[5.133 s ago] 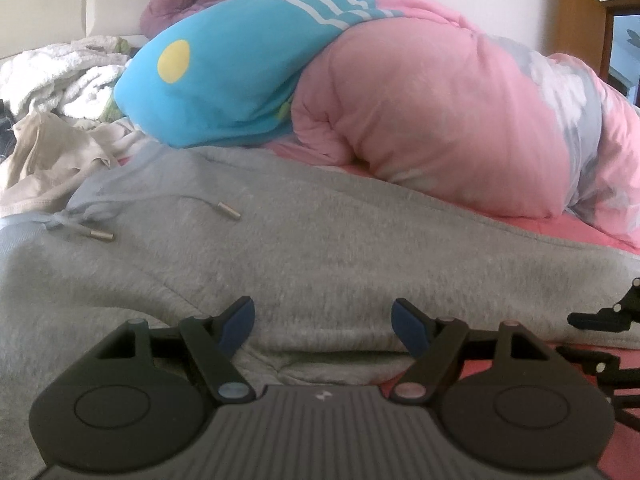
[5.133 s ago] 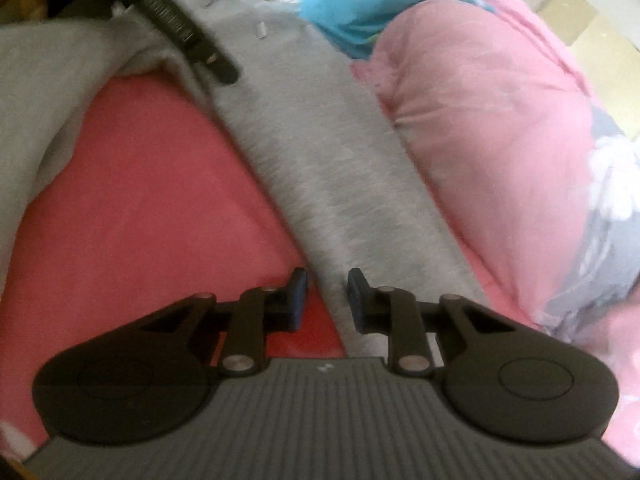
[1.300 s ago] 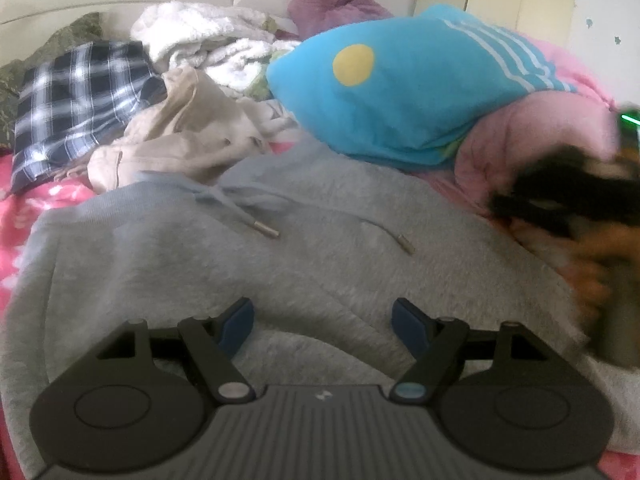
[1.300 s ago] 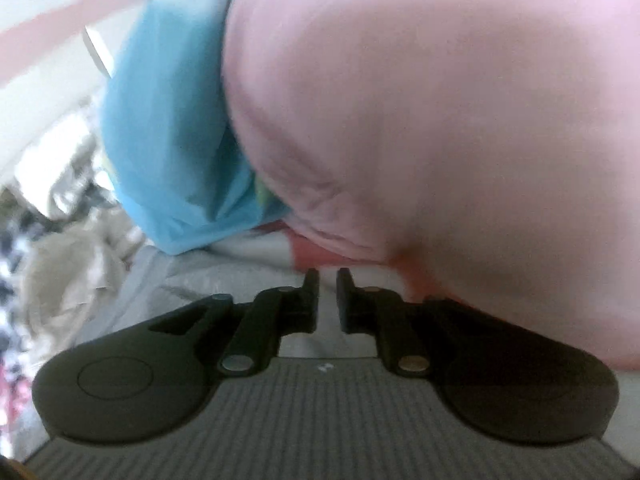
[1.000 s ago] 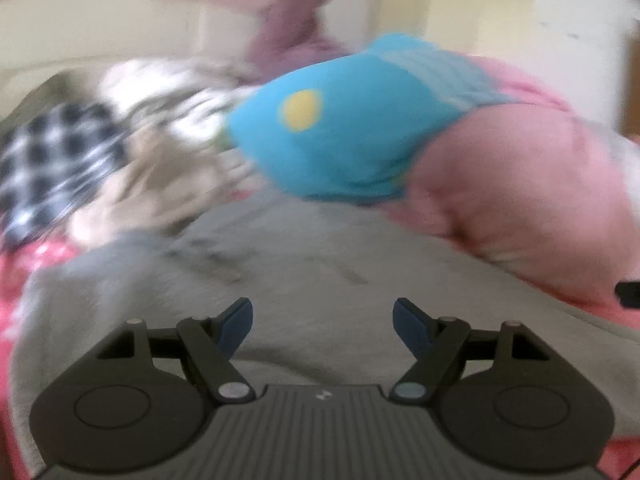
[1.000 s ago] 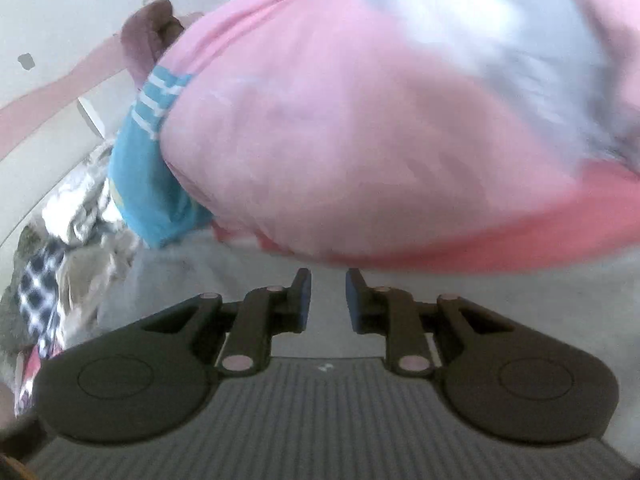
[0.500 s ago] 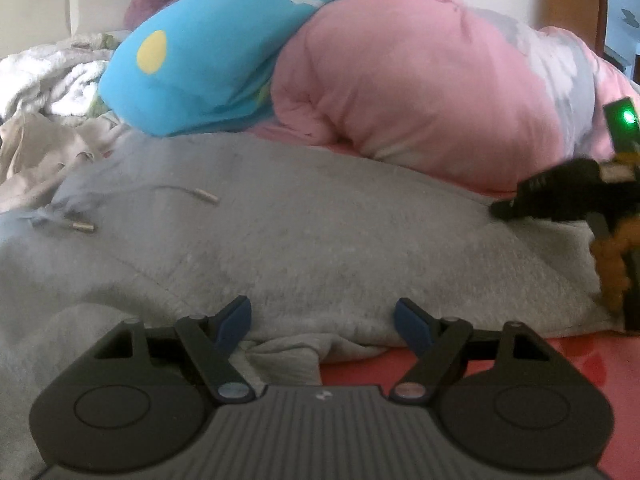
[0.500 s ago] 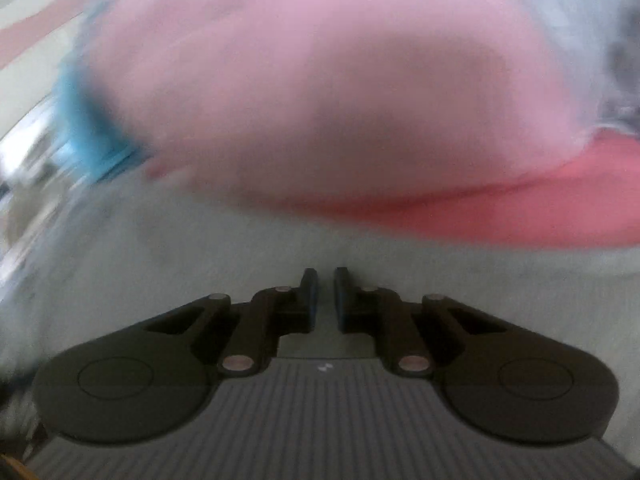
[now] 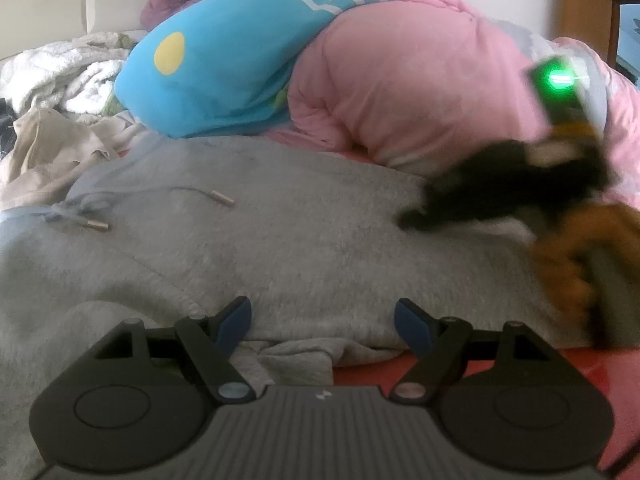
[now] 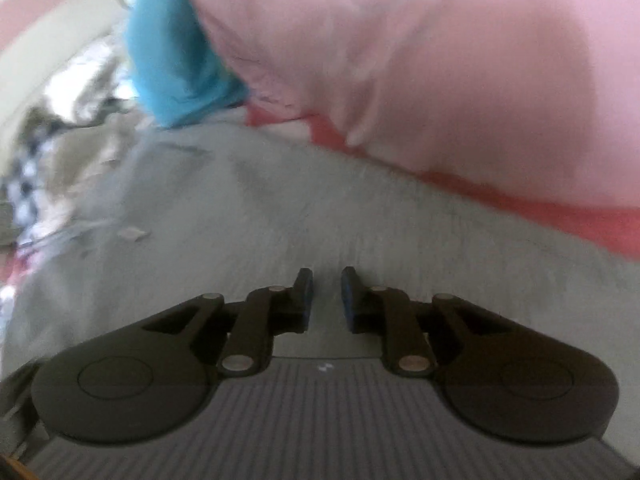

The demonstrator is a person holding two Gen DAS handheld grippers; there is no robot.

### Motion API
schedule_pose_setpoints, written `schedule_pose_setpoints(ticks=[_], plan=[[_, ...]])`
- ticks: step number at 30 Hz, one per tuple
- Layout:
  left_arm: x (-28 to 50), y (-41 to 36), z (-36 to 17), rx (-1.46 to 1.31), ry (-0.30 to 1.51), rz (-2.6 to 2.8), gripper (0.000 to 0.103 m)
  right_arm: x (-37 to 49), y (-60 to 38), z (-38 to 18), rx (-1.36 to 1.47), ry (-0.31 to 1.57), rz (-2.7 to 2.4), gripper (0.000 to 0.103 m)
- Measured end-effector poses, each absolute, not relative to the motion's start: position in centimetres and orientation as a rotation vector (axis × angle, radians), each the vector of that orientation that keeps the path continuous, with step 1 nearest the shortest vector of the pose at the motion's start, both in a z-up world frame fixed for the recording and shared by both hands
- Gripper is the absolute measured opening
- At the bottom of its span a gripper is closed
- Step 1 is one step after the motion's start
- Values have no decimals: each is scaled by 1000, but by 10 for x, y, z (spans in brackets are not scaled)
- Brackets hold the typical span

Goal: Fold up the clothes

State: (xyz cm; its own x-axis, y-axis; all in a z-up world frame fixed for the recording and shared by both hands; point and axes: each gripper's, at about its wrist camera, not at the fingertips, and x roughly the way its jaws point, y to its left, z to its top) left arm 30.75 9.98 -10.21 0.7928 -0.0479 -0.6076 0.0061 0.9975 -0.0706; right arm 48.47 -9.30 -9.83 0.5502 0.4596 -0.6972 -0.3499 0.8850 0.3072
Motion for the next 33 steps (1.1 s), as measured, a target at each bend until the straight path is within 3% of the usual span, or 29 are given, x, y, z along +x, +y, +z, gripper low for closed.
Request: schedule_pose_setpoints(ticks=[4, 8, 15, 18, 19, 20, 21, 27, 30, 33], plan=[[307, 104, -101, -93, 658, -40, 80, 530, -88, -104, 215, 816, 362, 0], [306, 104, -101, -94, 657, -42, 80, 528, -100, -98, 276, 779, 322, 0], [305, 103, -100, -91, 658, -40, 81, 446, -156, -83, 308, 744, 323, 27], [305, 103, -100, -93, 657, -41, 81, 441, -185, -93, 278, 785, 216, 30], [305, 104, -100, -95, 657, -42, 81, 447, -198, -101, 285, 801, 160, 23], [305, 104, -100, -95, 657, -43, 81, 453, -213, -104, 340, 795, 137, 6], [305, 104, -100, -96, 656, -43, 81, 458, -228, -108, 399, 787, 117, 0], [306, 104, -100, -97, 656, -44, 81, 456, -292, -107, 512, 670, -107, 0], [307, 103, -100, -92, 657, -42, 82, 422, -325, -103, 632, 620, -146, 14], [307, 103, -100, -89, 656, -42, 82, 380, -342, -97, 685, 607, -60, 21]])
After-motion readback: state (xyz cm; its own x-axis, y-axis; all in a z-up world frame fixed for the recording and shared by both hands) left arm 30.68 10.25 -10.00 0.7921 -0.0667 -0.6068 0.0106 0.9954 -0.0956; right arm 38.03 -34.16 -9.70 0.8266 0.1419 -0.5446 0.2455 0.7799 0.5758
